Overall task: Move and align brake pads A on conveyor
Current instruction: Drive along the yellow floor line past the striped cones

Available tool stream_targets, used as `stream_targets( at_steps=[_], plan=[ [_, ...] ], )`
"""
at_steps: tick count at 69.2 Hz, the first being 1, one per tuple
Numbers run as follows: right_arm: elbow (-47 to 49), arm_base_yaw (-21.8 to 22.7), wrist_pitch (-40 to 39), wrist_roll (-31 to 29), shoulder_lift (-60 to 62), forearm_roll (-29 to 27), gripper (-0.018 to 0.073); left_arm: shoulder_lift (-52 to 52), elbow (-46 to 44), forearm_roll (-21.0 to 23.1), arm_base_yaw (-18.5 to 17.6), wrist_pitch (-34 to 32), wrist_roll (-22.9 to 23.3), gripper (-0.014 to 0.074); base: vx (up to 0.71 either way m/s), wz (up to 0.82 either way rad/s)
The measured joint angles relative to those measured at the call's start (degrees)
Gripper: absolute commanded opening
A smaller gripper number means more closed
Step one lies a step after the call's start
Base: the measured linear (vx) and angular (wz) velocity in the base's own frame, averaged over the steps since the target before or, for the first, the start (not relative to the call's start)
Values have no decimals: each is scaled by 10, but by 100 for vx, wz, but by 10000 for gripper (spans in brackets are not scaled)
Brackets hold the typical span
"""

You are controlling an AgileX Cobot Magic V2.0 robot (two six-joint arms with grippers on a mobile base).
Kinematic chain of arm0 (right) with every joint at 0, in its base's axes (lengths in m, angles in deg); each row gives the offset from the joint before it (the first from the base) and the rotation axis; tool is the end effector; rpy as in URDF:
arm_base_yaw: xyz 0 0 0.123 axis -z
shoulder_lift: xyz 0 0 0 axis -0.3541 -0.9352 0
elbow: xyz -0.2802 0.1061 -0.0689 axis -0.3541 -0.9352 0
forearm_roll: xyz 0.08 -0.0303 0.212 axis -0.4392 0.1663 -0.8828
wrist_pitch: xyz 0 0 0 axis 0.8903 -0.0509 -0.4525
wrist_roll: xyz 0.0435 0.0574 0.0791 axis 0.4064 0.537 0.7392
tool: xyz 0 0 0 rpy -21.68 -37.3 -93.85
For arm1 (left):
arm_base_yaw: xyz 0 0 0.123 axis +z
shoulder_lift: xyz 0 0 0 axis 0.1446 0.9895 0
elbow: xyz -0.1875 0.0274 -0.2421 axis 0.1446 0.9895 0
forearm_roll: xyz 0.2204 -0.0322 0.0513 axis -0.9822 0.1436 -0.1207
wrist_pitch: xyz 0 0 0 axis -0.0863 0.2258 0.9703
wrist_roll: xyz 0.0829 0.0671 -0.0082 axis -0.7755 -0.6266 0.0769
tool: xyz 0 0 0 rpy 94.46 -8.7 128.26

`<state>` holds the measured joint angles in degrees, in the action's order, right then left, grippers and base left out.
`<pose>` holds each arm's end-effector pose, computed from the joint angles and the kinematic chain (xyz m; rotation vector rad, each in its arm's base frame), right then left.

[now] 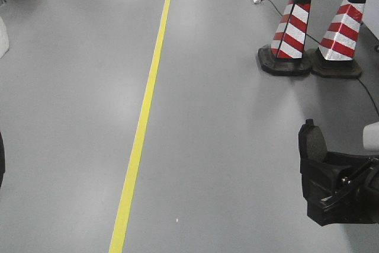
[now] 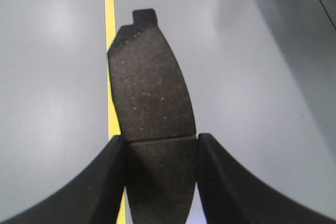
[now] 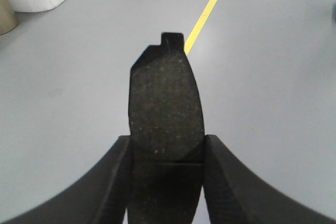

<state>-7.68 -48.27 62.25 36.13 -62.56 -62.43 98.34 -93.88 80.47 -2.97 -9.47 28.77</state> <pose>0.1130 0.0502 0.2982 -0.2991 2.0509 0.3139 0.0973 -0.0225 0.3157 0.0641 2.2166 -0.2266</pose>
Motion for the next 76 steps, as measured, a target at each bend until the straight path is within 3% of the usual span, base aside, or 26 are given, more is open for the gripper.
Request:
stream_targets(
  at_steps=[76],
  plan=[
    [0, 0, 6, 0, 0, 0, -10, 0, 0, 0, 0, 0, 0, 139, 60, -1]
  ],
)
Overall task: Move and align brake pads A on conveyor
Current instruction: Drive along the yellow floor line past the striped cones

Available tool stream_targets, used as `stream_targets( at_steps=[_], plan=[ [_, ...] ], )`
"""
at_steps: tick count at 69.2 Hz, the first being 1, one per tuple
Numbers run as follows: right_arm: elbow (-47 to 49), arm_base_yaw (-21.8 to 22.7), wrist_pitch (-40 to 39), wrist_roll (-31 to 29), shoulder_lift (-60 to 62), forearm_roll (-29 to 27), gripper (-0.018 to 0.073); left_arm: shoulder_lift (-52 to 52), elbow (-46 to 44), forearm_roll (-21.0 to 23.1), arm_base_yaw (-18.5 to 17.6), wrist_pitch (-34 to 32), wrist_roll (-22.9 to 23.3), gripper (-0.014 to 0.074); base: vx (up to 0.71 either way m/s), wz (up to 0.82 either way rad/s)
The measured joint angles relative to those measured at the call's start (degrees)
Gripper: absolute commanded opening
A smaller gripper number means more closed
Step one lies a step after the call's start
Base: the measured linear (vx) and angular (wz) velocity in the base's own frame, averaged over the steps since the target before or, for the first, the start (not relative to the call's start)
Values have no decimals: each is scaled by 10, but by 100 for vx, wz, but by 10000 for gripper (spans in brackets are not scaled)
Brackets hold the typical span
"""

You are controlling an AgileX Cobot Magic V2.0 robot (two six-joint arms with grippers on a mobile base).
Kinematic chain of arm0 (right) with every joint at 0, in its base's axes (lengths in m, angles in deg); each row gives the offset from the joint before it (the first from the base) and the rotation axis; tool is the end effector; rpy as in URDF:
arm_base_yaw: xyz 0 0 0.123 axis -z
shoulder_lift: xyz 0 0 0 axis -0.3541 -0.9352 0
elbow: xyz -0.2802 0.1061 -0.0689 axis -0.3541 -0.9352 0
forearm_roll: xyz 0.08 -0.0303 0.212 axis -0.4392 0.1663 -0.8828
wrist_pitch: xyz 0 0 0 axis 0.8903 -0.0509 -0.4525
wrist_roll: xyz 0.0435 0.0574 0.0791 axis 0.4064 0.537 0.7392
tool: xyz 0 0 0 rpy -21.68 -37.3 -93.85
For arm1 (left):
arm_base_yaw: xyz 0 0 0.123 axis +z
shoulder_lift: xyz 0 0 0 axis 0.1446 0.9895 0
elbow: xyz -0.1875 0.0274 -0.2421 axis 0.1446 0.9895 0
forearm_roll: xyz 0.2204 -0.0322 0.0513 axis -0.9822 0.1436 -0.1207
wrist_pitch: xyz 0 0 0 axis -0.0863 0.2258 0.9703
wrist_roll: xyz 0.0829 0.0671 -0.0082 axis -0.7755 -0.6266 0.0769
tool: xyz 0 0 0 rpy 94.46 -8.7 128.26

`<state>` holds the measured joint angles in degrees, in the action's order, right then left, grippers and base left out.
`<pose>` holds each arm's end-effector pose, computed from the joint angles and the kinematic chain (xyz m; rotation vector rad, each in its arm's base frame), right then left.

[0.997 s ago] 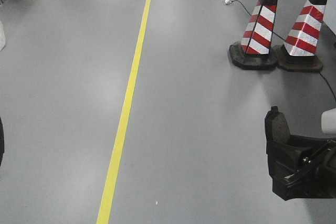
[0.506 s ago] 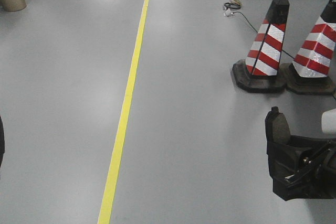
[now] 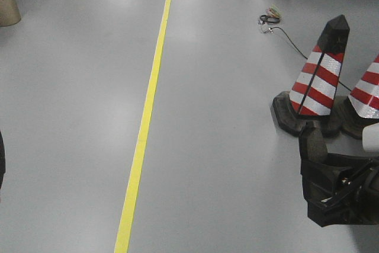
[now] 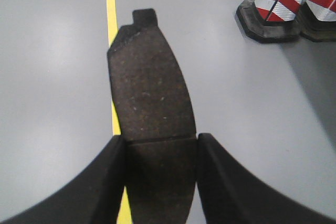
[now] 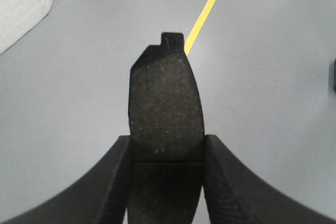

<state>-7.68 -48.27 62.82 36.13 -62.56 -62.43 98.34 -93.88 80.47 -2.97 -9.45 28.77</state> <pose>0.1126 0.0498 0.2973 -0.2990 2.0604 0.3096 0.0973 -0.0225 0.3157 0.0641 2.2169 -0.2266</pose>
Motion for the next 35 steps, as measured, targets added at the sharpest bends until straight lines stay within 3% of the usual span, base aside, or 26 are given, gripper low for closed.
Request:
stream_targets(
  at_steps=[35],
  plan=[
    [0, 0, 0, 0, 0, 0, -10, 0, 0, 0, 0, 0, 0, 139, 56, -6]
  ],
)
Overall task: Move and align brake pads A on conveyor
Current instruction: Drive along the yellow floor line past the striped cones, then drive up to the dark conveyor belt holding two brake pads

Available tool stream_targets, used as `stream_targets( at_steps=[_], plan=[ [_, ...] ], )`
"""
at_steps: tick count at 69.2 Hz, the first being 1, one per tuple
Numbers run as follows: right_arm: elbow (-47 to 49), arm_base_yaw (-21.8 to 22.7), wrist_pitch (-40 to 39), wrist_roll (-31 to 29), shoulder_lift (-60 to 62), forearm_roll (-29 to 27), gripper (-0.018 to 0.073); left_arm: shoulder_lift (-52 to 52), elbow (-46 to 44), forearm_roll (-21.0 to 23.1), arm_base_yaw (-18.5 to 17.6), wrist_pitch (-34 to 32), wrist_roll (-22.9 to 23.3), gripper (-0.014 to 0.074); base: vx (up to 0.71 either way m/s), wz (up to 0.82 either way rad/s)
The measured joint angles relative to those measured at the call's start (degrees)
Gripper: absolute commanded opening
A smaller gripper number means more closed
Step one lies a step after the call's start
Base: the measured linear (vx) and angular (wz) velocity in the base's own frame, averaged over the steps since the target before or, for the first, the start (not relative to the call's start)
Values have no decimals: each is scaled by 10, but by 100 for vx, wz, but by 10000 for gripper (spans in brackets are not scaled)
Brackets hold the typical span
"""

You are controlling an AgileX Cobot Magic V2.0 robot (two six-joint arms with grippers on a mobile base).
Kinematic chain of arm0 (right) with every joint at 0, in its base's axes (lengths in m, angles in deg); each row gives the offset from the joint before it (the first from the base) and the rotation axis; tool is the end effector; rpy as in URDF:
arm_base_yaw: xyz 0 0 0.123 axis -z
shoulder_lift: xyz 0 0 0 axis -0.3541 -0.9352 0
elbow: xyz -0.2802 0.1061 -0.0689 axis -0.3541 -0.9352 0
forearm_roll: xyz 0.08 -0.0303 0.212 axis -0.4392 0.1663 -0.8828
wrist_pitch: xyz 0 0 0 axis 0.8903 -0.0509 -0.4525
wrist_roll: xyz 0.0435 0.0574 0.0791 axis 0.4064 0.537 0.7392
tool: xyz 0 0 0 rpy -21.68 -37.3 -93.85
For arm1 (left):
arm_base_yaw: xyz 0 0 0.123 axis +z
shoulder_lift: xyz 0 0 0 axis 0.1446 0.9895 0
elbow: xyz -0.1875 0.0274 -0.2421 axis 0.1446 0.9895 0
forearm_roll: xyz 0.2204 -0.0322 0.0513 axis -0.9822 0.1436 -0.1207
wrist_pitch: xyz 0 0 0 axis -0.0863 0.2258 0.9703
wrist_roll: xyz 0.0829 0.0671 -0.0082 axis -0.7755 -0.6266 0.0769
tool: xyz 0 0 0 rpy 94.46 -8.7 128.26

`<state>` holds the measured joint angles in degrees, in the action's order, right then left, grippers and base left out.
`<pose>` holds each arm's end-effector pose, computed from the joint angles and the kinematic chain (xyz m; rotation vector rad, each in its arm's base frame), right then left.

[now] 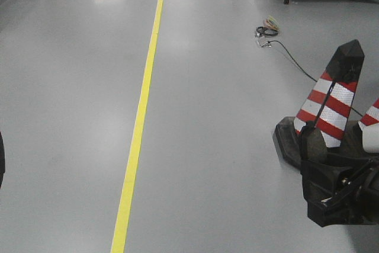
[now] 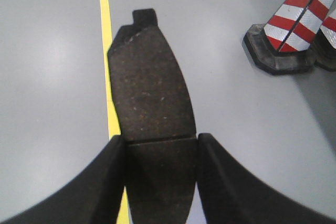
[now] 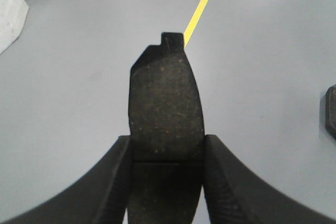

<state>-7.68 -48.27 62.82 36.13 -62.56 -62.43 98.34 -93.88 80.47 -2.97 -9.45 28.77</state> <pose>0.1126 0.0498 0.2973 -0.2990 2.0604 0.3096 0.0973 -0.0225 0.3157 0.0641 2.2169 -0.2266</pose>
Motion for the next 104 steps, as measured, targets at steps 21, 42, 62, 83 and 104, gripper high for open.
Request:
stream_targets(
  at_steps=[21, 42, 62, 83, 104],
  plan=[
    [0, 0, 0, 0, 0, 0, -10, 0, 0, 0, 0, 0, 0, 139, 54, -11],
    [0, 0, 0, 0, 0, 0, -10, 0, 0, 0, 0, 0, 0, 139, 53, -29],
    [0, 0, 0, 0, 0, 0, -10, 0, 0, -1, 0, 0, 0, 139, 49, -54],
    [0, 0, 0, 0, 0, 0, -10, 0, 0, -1, 0, 0, 0, 139, 46, -59],
    [0, 0, 0, 0, 0, 0, -10, 0, 0, -1, 0, 0, 0, 139, 43, -62]
  ],
)
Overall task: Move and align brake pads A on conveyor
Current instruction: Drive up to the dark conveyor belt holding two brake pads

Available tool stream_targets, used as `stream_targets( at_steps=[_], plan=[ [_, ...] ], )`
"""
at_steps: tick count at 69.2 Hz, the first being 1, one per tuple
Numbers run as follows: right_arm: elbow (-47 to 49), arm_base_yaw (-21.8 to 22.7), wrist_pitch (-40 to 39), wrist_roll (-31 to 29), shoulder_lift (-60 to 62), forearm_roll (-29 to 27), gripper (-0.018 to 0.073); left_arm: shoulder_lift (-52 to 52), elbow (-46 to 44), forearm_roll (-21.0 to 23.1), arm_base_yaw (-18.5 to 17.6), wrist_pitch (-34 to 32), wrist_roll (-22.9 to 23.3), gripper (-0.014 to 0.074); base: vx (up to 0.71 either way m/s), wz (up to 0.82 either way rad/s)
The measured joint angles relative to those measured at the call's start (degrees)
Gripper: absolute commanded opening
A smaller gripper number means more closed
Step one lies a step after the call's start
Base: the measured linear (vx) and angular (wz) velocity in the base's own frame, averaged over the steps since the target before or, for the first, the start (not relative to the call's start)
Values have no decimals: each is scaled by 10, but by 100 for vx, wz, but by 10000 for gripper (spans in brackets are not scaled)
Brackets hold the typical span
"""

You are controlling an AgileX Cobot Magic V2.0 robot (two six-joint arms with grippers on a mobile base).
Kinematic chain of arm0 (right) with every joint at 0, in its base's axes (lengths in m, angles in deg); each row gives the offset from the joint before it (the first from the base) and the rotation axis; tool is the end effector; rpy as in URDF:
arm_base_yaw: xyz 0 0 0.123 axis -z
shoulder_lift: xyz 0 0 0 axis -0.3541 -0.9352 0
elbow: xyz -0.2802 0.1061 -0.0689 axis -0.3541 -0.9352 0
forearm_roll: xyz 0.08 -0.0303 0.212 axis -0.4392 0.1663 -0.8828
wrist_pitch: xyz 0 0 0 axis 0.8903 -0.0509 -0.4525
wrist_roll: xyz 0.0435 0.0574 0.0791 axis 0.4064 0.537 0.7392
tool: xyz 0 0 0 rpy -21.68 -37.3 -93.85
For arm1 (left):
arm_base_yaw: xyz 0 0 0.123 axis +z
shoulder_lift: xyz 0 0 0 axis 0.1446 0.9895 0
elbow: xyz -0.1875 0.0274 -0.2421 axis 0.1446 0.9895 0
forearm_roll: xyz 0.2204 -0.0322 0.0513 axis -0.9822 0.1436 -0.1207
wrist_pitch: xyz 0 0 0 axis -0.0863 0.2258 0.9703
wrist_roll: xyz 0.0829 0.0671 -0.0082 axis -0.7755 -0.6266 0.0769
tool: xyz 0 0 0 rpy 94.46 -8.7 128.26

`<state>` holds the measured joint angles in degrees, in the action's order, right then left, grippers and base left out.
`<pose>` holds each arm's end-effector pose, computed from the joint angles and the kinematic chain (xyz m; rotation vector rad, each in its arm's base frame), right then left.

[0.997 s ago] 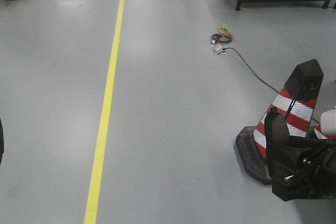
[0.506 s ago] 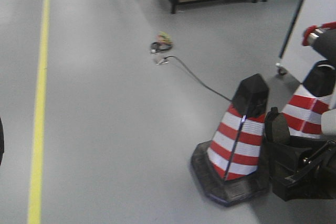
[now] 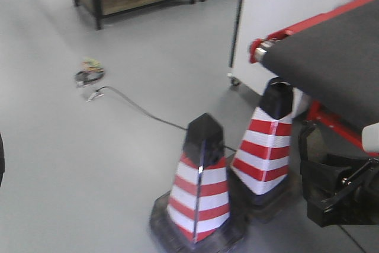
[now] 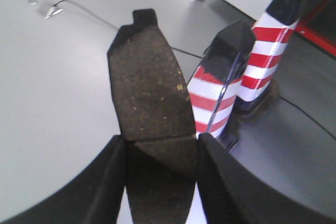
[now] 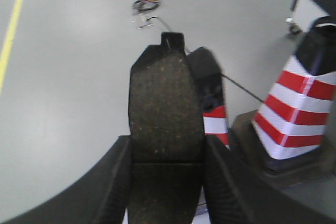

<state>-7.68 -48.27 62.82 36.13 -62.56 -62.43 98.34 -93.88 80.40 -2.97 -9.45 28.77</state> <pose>0.1126 0.0498 0.2973 -0.2990 2.0604 0.3096 0.0973 -0.0225 0.3157 0.0647 2.2168 -0.2252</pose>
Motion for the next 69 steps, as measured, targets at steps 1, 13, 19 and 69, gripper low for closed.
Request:
stream_targets(
  at_steps=[1, 13, 19, 69],
  plan=[
    [0, 0, 0, 0, 0, 0, -10, 0, 0, 0, 0, 0, 0, 139, 41, -66],
    [0, 0, 0, 0, 0, 0, -10, 0, 0, -1, 0, 0, 0, 139, 39, -71],
    [0, 0, 0, 0, 0, 0, -10, 0, 0, -1, 0, 0, 0, 139, 35, -79],
    [0, 0, 0, 0, 0, 0, -10, 0, 0, -1, 0, 0, 0, 139, 27, -73]
  ],
)
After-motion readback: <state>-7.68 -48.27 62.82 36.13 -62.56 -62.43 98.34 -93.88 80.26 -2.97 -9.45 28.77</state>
